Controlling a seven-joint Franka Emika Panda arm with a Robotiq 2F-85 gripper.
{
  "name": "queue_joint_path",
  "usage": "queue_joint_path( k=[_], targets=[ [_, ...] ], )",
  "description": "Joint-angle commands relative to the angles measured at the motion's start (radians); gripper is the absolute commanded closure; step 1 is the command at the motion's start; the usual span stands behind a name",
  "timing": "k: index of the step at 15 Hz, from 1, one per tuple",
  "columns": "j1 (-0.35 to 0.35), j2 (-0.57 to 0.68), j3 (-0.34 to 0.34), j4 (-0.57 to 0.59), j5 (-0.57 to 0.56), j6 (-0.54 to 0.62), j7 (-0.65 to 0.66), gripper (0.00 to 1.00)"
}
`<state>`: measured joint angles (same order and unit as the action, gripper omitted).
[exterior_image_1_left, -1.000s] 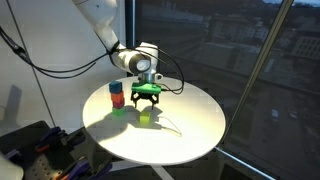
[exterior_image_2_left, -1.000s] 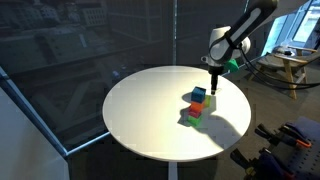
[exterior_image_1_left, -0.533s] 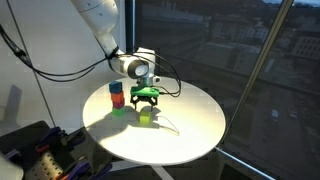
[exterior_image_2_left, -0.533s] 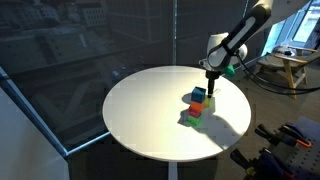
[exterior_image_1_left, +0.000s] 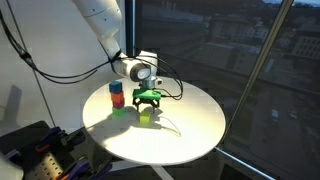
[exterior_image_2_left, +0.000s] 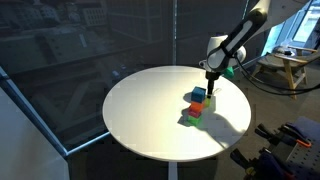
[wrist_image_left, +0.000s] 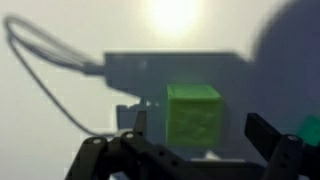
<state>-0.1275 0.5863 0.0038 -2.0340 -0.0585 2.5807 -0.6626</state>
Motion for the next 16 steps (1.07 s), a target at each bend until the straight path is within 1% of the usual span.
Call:
queue_joint_path(
  k=[1,16],
  targets=[
    [-0.013,0.032,0.016,0.040,-0.023,0.000,0.032,0.00],
    [-0.022,0.118,0.040,0.119,-0.019,-0.005,0.030,0.00]
  ],
)
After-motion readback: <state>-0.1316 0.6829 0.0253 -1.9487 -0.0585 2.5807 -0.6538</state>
